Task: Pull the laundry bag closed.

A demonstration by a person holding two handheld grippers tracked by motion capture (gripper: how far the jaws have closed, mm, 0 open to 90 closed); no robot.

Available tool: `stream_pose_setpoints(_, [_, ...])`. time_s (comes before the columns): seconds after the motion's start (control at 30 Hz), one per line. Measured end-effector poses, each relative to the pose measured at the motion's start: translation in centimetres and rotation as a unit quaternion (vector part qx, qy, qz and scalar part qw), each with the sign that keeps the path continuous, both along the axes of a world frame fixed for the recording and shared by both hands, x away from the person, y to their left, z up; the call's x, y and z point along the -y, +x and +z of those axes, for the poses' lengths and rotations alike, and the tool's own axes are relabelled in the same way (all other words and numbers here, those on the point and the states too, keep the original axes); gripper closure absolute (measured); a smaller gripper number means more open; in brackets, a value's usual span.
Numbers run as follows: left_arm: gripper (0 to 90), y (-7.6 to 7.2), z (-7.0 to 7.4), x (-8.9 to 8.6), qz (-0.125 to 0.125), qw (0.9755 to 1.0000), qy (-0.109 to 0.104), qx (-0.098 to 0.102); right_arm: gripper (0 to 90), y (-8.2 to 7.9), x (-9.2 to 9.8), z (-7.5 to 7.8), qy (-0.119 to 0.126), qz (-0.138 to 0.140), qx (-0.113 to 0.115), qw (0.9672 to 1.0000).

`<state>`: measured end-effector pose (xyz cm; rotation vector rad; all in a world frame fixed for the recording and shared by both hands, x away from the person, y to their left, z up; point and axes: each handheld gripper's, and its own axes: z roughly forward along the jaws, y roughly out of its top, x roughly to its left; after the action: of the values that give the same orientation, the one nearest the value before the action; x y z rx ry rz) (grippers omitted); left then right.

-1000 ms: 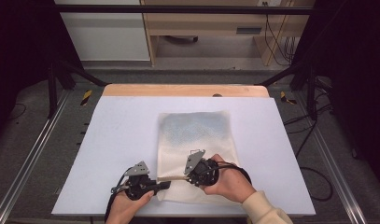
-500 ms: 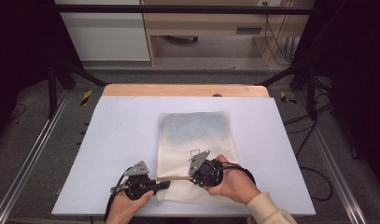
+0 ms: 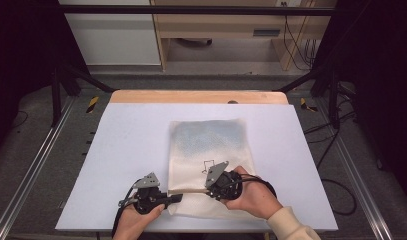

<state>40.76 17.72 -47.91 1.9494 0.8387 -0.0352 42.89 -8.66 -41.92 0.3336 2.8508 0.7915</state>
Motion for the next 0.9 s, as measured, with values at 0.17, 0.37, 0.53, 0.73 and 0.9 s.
stream_pose_setpoints(0.17, [87.2,0.0,0.0,0.0,0.000,1.0000,-0.001,-0.001,82.2,0.0,0.6,0.1,0.002,-0.004,0.000,1.0000])
stream_pose_setpoints(0.37, [87.2,0.0,-0.1,0.0,0.001,1.0000,-0.001,-0.001,82.2,-0.1,1.2,0.1,0.003,-0.009,0.001,1.0000])
stream_pose_setpoints(0.53, [87.2,0.1,-0.1,0.0,0.002,1.0000,-0.002,-0.001,82.3,-0.1,1.7,0.3,0.002,-0.013,0.003,0.9999])
stream_pose_setpoints(0.73, [87.2,0.1,-0.1,-0.1,0.002,1.0000,-0.001,-0.001,82.2,-0.3,1.9,0.2,0.003,-0.014,0.005,0.9999])
stream_pose_setpoints(0.9, [87.2,0.1,-0.1,-0.1,0.002,1.0000,-0.001,-0.001,82.2,-0.3,2.2,0.2,0.006,-0.017,0.005,0.9998])
